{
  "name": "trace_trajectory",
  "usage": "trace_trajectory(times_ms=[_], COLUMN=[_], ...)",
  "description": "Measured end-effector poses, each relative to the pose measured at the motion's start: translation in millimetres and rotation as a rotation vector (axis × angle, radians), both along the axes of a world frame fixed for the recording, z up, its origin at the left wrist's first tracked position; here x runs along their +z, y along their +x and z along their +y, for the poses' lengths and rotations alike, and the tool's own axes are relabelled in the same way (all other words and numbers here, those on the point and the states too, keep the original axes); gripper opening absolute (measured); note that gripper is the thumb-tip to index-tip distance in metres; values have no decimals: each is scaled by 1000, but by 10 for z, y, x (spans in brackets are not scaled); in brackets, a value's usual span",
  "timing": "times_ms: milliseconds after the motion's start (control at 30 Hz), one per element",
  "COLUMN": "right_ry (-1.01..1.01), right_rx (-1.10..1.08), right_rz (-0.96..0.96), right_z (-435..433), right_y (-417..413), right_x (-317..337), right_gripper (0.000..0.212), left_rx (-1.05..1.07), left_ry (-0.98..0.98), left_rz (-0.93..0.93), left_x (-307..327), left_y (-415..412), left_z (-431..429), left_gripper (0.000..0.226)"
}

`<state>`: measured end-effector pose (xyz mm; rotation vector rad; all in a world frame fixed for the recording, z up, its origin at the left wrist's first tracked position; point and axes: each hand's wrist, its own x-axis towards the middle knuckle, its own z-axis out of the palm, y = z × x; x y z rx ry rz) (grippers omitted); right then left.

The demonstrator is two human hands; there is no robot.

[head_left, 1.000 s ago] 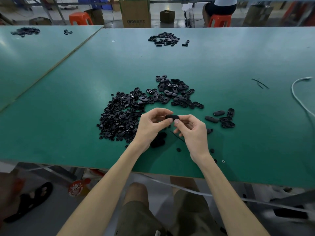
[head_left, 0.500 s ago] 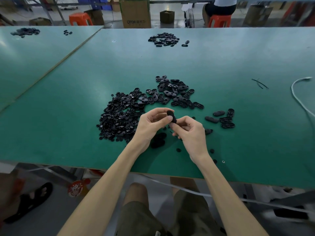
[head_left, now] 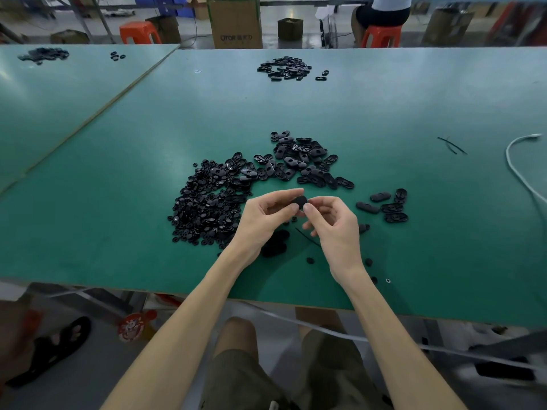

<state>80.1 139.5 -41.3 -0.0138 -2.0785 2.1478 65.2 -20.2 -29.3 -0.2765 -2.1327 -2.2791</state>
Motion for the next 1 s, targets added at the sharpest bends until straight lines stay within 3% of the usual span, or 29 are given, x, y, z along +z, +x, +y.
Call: trace_trajectory(times_ms=[1000], right_ry=[14], right_rx=[12], right_rz=[-1], right_z=[15], right_y=[13], right_x=[4], right_gripper=[8], left_rx=[24], left_ry=[-11], left_rz=[24], left_x=[-37], left_y=[-6], left_z=[21], left_gripper=[18])
